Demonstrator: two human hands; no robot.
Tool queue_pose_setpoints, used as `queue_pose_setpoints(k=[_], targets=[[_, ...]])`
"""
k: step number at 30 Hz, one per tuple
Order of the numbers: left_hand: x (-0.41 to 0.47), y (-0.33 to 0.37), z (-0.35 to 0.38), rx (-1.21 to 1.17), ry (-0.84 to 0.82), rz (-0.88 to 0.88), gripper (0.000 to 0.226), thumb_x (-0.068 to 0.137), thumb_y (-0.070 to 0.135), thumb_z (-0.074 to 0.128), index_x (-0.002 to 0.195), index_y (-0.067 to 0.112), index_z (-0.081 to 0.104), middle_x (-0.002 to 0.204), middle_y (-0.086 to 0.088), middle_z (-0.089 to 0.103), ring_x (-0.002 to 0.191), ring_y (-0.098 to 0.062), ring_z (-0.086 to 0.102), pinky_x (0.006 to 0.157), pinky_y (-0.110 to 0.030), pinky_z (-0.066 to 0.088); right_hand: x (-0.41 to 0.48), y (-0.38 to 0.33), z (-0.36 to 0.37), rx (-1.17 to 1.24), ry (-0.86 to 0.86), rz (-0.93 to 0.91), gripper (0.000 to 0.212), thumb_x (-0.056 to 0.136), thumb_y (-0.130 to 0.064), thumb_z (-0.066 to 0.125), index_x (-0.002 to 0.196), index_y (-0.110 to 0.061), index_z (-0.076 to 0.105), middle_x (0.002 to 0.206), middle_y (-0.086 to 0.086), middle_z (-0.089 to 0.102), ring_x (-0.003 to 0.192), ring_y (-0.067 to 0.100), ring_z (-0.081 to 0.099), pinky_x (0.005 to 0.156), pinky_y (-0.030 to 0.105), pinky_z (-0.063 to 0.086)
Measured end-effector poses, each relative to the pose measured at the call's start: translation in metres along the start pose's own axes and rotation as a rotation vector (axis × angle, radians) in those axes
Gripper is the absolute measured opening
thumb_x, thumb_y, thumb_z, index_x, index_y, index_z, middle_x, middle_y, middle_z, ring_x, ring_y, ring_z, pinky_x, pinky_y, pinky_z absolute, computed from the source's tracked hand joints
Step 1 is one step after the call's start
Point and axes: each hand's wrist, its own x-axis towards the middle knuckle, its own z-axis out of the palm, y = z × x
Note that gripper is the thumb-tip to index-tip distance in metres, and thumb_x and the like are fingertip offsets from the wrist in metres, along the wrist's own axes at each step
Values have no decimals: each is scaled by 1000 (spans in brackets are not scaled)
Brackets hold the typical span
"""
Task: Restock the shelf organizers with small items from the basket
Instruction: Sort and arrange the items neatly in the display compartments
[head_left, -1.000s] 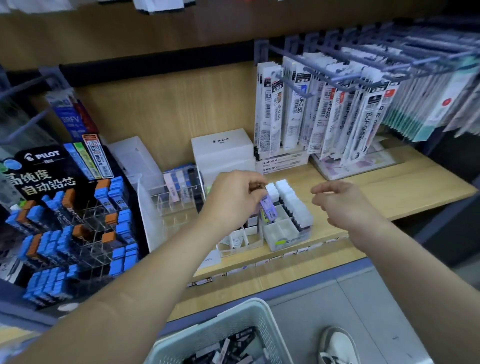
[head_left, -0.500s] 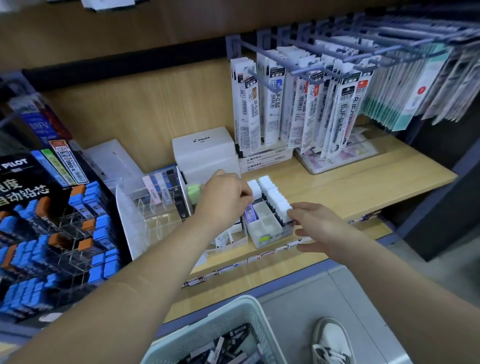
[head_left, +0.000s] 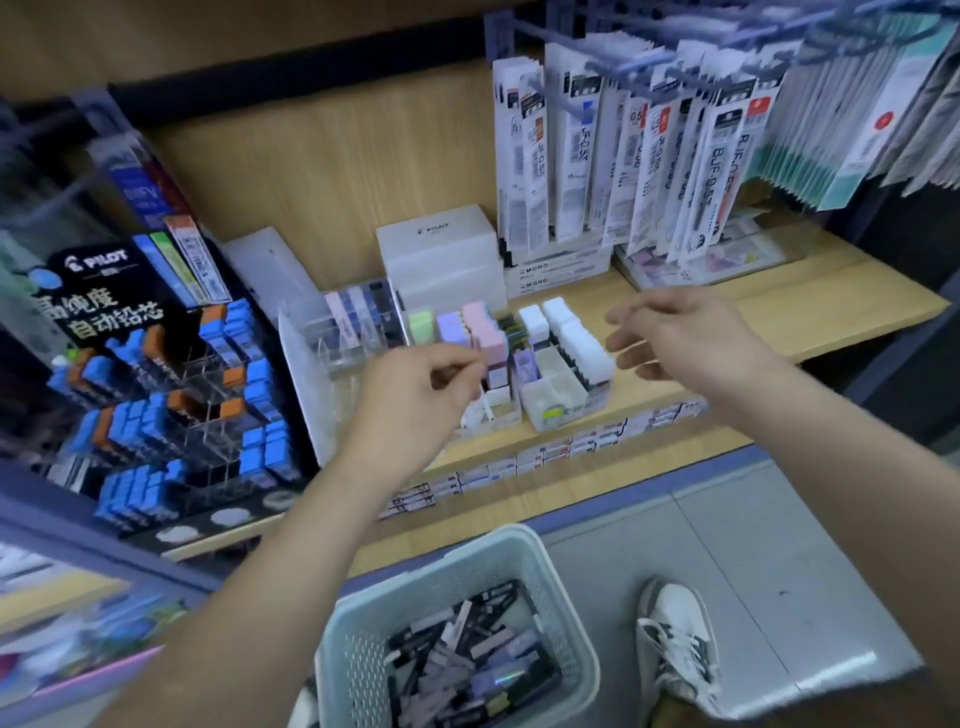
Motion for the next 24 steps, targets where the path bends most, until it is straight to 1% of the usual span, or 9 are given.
queue_pose_setpoints(k=[2, 6, 9, 14, 16, 17, 19, 21, 24], targets=[[-26, -20, 1, 6, -106, -61, 16, 89, 18, 65, 79, 28, 72, 62, 12, 68, 57, -3, 59, 58, -20, 46, -17, -7, 9, -10, -129, -29, 16, 96, -13, 54, 93, -10, 69, 86, 11, 71, 64, 18, 62, 59, 24, 50], [-71, -79, 16, 136, -358, -245, 11, 87, 18, 66, 80, 19, 75, 60, 13, 66, 51, 3, 55, 57, -19, 45, -50, 14, 51, -171, -449, 22, 15, 96, -15, 56, 92, -7, 68, 81, 11, 70, 64, 17, 63, 64, 30, 51], [-108, -136, 38, 232, -579, -412, 12, 89, 17, 63, 88, 15, 75, 76, 4, 68, 70, -7, 60, 72, -24, 53, -66, 60, 98, -289, -618, 158, 15, 97, -14, 52, 99, -6, 65, 87, 11, 68, 70, 18, 62, 68, 30, 50], [-163, -207, 80, 291, -723, -569, 23, 89, 15, 58, 107, 13, 72, 111, -4, 69, 98, -19, 63, 83, -25, 48, -71, 161, 170, -374, -676, 413, 16, 94, -8, 46, 92, -2, 61, 86, 17, 47, 75, 24, 43, 66, 35, 37], [-174, -227, 96, 321, -786, -593, 28, 89, 19, 58, 113, 11, 68, 116, -8, 68, 102, -23, 63, 85, -29, 50, -68, 197, 193, -397, -653, 464, 29, 95, -7, 47, 111, 15, 56, 82, 11, 43, 72, 22, 40, 65, 32, 34], [-179, -237, 105, 329, -811, -609, 31, 89, 24, 59, 117, 11, 65, 119, -10, 66, 104, -24, 62, 86, -31, 50, -66, 213, 203, -406, -663, 484, 34, 96, -8, 46, 121, 15, 51, 80, 8, 40, 66, 21, 38, 64, 28, 32], [-189, -255, 119, 315, -845, -655, 45, 88, 33, 62, 127, 12, 54, 127, -9, 59, 110, -25, 58, 87, -31, 49, -64, 238, 218, -456, -718, 510, 41, 98, -13, 47, 136, 2, 45, 93, 7, 45, 63, 17, 45, 59, 24, 33], [-203, -268, 133, 266, -871, -718, 62, 86, 37, 66, 137, 13, 41, 132, -10, 53, 114, -26, 55, 86, -27, 45, -59, 259, 230, -496, -749, 519, 50, 98, -16, 49, 146, -15, 34, 109, 5, 48, 73, 18, 56, 57, 25, 38], [-218, -282, 148, 311, -850, -668, 77, 79, 39, 72, 141, 12, 35, 134, -13, 44, 119, -28, 50, 91, -29, 44, -51, 295, 242, -541, -693, 498, 66, 91, -15, 52, 150, -25, 24, 132, 10, 50, 81, 21, 53, 58, 27, 39]])
